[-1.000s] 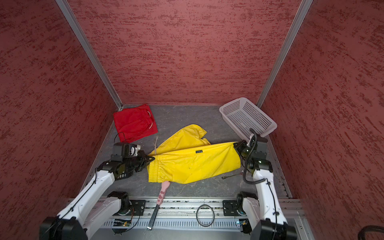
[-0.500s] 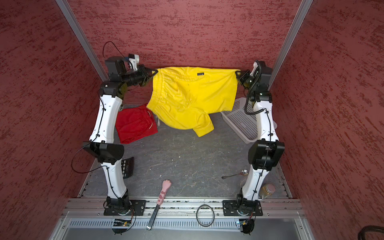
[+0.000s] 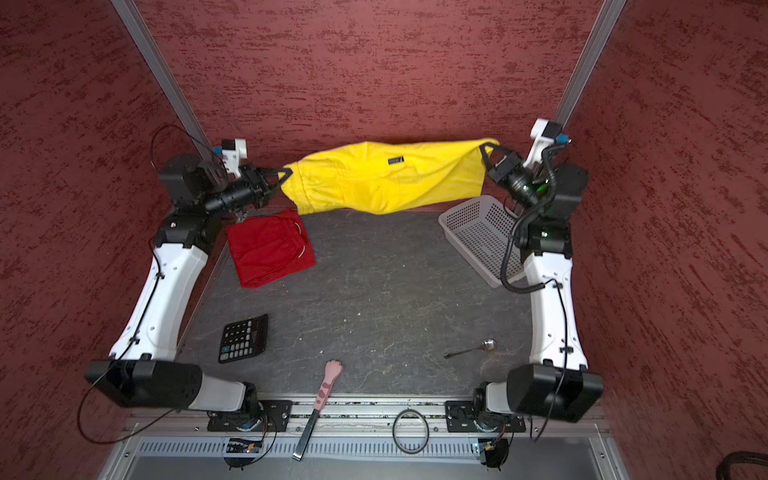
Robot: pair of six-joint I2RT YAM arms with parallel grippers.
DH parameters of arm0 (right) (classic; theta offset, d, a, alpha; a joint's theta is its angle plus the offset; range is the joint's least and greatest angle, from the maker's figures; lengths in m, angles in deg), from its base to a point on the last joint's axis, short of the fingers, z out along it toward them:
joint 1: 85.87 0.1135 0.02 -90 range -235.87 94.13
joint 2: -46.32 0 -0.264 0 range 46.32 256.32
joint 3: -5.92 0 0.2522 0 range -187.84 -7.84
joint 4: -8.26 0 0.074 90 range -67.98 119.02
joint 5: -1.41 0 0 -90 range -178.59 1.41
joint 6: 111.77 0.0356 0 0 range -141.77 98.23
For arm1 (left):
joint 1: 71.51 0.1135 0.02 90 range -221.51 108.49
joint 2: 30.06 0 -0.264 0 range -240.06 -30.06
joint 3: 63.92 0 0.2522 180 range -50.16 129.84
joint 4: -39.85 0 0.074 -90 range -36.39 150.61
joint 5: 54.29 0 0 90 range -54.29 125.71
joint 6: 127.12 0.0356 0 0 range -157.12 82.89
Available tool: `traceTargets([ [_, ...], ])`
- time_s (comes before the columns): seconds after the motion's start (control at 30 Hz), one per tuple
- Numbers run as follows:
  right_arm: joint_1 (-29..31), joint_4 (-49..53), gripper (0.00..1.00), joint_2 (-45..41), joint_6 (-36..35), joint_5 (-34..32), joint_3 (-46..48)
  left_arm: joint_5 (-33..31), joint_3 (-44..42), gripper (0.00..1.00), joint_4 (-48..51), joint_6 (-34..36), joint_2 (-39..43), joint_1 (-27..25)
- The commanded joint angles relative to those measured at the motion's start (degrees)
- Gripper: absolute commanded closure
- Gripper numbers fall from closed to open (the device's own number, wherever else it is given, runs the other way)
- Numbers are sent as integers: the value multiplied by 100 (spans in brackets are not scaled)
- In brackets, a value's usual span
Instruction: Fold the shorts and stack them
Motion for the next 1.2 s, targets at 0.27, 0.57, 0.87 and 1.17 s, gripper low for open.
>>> traceTargets([
  [0.27,-13,1694,100,-4601,108,-1686,5966,114,-5419,100,-434,112,2236,-335],
  [0.57,-13,3548,100,-5751,142,-3259,5925,-516,-6258,100,259,-160,3177,-1677],
  [0.87,-13,2469,100,-4341,-827,-3654,4500,-1117,-6185,100,449,-118,3243,-1850],
  [1.17,84,1389,100,-899,-1059,-2134,2243,-1111,-5477,100,875,34,3355,-628],
])
